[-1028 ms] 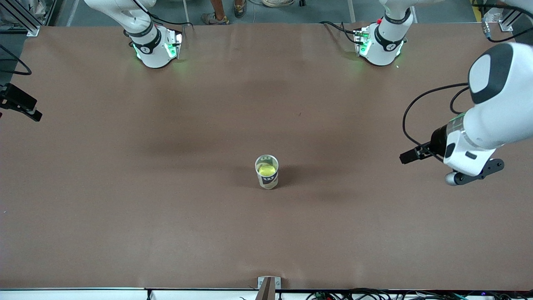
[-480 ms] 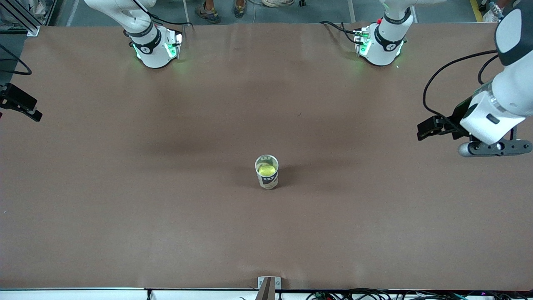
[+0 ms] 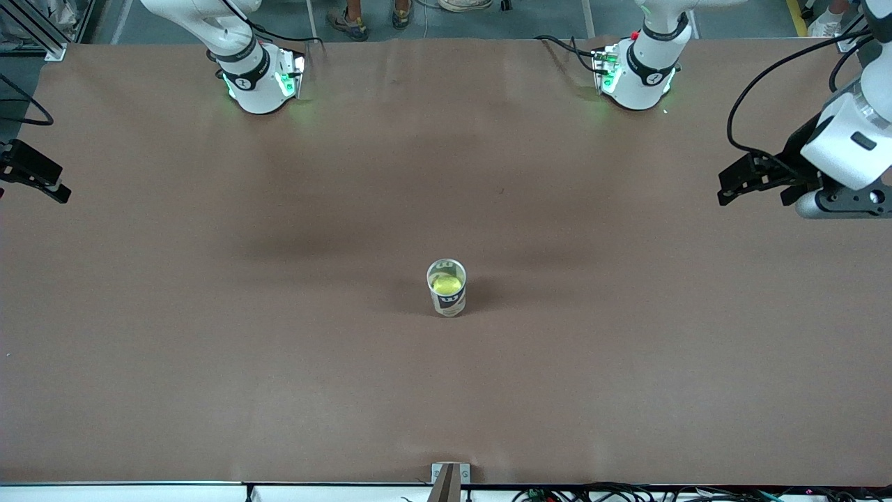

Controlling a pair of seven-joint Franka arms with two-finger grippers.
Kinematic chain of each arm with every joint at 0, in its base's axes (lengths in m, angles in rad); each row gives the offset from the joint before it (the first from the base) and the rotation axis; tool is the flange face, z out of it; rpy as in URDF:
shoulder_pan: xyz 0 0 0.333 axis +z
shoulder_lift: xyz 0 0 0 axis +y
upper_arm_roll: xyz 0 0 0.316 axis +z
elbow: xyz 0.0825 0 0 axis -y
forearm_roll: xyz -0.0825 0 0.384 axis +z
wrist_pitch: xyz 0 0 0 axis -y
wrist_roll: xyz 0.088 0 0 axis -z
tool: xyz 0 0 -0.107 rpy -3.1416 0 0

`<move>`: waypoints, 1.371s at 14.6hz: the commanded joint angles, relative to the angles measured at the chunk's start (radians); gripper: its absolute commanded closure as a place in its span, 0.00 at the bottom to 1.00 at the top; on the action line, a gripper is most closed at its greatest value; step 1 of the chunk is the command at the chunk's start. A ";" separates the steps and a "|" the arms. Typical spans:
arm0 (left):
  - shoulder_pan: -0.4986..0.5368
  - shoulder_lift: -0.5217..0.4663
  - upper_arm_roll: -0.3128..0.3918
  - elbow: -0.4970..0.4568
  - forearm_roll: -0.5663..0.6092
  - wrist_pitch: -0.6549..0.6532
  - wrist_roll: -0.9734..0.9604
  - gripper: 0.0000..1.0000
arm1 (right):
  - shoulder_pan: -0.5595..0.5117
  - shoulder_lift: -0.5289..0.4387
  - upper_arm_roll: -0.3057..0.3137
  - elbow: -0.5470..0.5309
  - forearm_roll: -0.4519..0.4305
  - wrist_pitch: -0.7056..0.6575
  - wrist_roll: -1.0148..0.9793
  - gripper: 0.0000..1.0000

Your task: Insert tennis ball vertically with right arm

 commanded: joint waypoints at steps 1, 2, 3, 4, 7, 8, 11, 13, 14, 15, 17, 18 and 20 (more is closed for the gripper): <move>0.001 -0.070 0.005 -0.077 0.014 0.004 0.024 0.00 | -0.009 0.000 0.009 0.006 -0.002 -0.001 -0.005 0.00; 0.003 -0.090 0.005 -0.103 0.011 0.005 0.024 0.00 | -0.009 0.001 0.009 0.006 -0.002 -0.001 -0.005 0.00; 0.012 -0.113 0.005 -0.126 0.003 0.013 0.025 0.00 | -0.009 0.000 0.009 0.006 -0.002 -0.001 -0.005 0.00; 0.020 -0.131 0.005 -0.149 0.002 0.019 0.025 0.00 | -0.010 0.001 0.009 0.006 -0.002 -0.001 -0.005 0.00; 0.021 -0.173 0.005 -0.195 -0.001 0.045 0.025 0.00 | -0.010 0.001 0.009 0.006 0.000 -0.001 -0.005 0.00; 0.020 -0.176 0.005 -0.196 0.000 0.045 0.025 0.00 | -0.012 0.000 0.009 0.006 0.000 -0.001 -0.005 0.00; 0.020 -0.182 0.005 -0.196 0.000 0.036 0.024 0.00 | -0.012 0.001 0.009 0.006 0.000 -0.001 -0.005 0.00; 0.020 -0.193 0.005 -0.196 0.000 0.027 0.025 0.00 | -0.012 0.000 0.009 0.006 0.000 -0.001 -0.005 0.00; 0.018 -0.198 0.004 -0.196 0.000 0.021 0.025 0.00 | -0.013 0.001 0.009 0.006 0.000 -0.001 -0.005 0.00; 0.018 -0.201 0.004 -0.196 0.000 0.019 0.025 0.00 | -0.013 0.001 0.009 0.006 0.000 -0.001 -0.005 0.00; 0.018 -0.207 0.004 -0.199 0.002 0.013 0.024 0.00 | -0.013 0.000 0.009 0.006 0.001 -0.001 -0.005 0.00; 0.018 -0.207 0.004 -0.199 0.002 0.012 0.024 0.00 | -0.013 0.001 0.009 0.006 0.001 -0.001 -0.005 0.00; 0.017 -0.208 0.002 -0.206 0.006 0.012 0.024 0.00 | -0.013 0.000 0.009 0.006 0.001 -0.001 -0.005 0.00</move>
